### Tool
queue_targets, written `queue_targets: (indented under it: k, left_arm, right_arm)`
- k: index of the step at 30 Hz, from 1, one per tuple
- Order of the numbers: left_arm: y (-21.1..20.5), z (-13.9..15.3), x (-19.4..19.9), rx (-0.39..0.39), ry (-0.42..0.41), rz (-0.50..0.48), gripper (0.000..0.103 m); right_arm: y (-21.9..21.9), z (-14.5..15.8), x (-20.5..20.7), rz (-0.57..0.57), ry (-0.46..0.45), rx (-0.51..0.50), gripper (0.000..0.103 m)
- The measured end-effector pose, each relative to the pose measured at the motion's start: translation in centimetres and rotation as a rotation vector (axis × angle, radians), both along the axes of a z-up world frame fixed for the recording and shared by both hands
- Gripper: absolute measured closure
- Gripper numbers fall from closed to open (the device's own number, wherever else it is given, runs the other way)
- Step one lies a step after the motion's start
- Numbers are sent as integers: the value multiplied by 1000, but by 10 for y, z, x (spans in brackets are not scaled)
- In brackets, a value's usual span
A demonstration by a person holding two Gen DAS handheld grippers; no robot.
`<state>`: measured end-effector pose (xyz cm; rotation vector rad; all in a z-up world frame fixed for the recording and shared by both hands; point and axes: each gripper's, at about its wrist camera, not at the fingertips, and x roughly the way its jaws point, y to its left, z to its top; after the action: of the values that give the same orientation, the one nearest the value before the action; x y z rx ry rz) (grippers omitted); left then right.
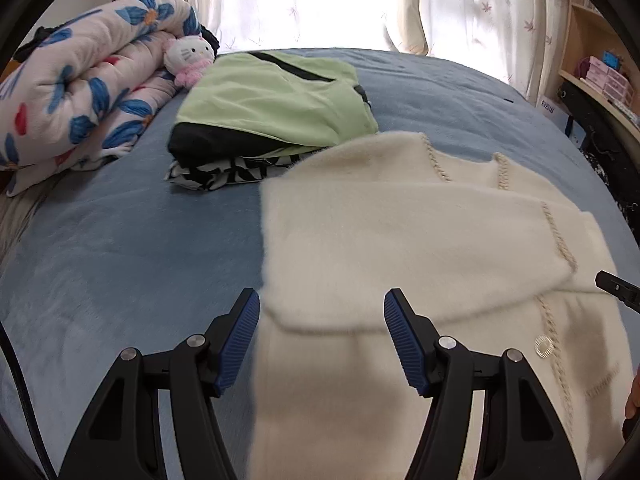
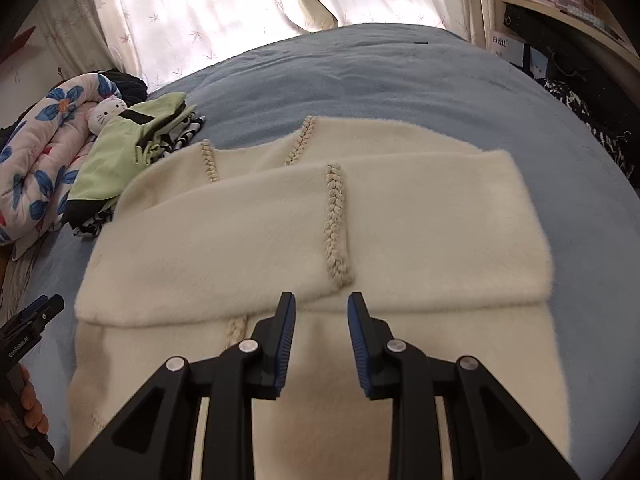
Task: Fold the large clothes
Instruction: 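Release the folded panel and pull both grippers back from the cardigan, then grasp the braided hem corners with both grippers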
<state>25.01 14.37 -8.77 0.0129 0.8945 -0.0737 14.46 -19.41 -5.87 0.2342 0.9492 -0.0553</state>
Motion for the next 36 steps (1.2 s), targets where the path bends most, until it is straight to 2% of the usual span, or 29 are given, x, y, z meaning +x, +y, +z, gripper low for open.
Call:
queue_targets:
  k: [5, 10, 12, 19, 23, 29, 36]
  left_arm:
    - [5, 19, -48, -6, -17, -3, 39]
    - [11, 31, -99, -14, -31, -1, 37]
    - [15, 33, -118, -15, -36, 3, 34]
    - [24, 28, -182, 15, -53, 10, 34]
    - [31, 21, -207, 18, -51, 17, 34]
    - [48, 10, -233, 16, -35, 47, 34]
    - [70, 3, -263, -34, -14, 38, 33]
  right_arm:
    - [7, 18, -40, 17, -33, -5, 76]
    - [9, 26, -79, 20, -57, -7, 66]
    - [10, 26, -96, 22, -62, -12, 65]
    - [5, 24, -149, 28, -68, 8, 65]
    - [2, 26, -176, 32, -80, -4, 64]
    - [-3, 28, -215, 27, -120, -29, 48]
    - [-14, 34, -254, 34, -140, -55, 46]
